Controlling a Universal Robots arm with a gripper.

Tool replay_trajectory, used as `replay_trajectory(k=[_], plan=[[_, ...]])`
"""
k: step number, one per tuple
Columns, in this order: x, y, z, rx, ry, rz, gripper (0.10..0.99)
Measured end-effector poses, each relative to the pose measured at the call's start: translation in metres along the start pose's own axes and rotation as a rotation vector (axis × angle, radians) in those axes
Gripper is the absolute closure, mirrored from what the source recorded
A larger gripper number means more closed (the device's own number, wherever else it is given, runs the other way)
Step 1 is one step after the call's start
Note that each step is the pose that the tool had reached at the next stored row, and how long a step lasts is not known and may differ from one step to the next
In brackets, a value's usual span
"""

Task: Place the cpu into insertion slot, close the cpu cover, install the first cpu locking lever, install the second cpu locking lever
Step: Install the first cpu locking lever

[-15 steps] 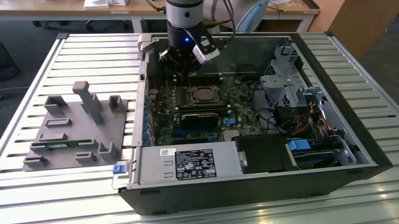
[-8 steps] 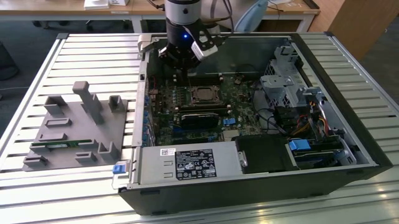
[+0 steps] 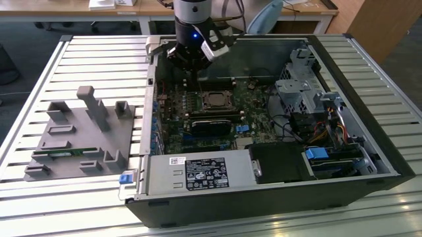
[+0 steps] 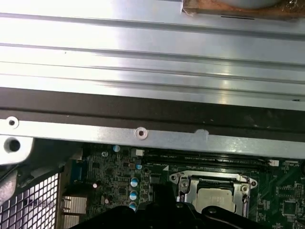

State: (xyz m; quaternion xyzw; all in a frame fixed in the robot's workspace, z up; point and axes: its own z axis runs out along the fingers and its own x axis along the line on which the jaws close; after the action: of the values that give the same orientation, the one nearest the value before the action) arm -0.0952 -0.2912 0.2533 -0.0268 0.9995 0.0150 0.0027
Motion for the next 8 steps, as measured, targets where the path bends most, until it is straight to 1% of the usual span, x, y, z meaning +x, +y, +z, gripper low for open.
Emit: replay_trajectory(k=[4, 8], plan=[[-0.002, 0.0003, 0.0001, 0.0, -0.0002, 0.0, 0.98], [-0.0087, -0.0001, 0.0001, 0.0, 0.0001, 0.0, 0.98]])
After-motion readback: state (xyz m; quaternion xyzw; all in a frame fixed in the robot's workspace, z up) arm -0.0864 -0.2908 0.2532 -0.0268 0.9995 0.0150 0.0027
